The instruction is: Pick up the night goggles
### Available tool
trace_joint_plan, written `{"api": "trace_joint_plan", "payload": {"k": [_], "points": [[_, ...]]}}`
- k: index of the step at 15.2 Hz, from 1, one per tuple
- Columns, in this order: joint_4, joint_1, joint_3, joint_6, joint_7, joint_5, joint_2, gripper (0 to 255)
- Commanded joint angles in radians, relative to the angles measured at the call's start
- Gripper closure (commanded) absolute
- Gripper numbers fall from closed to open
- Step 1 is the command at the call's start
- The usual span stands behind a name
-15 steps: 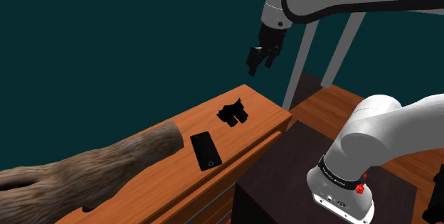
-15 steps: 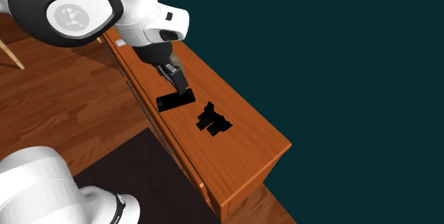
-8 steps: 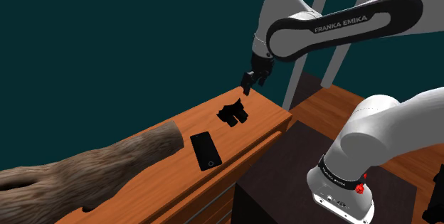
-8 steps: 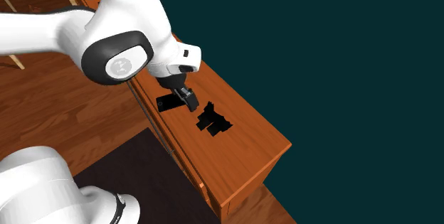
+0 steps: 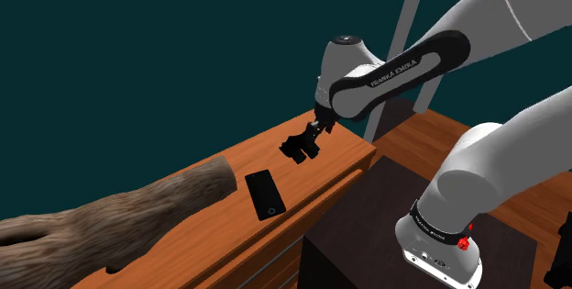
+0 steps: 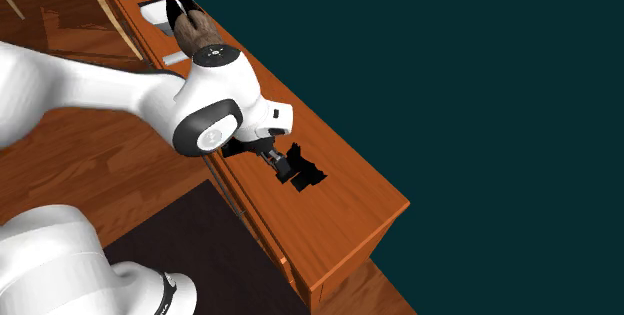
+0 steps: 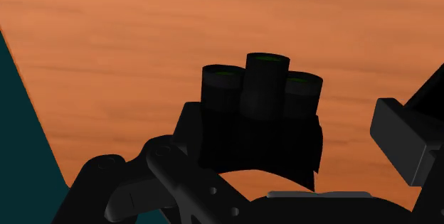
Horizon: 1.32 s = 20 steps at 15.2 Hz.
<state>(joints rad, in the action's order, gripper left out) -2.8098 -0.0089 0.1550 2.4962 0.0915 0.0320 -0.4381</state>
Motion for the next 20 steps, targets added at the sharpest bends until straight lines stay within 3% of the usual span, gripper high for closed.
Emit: {"api": "trace_joint_plan", "payload": {"k": [1, 4, 9, 12, 14, 15, 20], "points": [[-0.007, -0.016, 0.013, 0.098, 0.012, -0.022, 0.091, 0], [-0.008, -0.056, 0.038, 0.232, 0.050, -0.084, 0.228, 0], [-0.014, -0.078, 0.051, 0.309, 0.086, -0.129, 0.301, 0], [-0.013, -0.104, 0.062, 0.373, 0.135, -0.194, 0.369, 0], [-0.013, -0.103, 0.061, 0.373, 0.135, -0.194, 0.369, 0], [-0.013, -0.104, 0.060, 0.375, 0.135, -0.196, 0.371, 255], [-0.011, -0.105, 0.060, 0.374, 0.135, -0.197, 0.372, 255]]}}
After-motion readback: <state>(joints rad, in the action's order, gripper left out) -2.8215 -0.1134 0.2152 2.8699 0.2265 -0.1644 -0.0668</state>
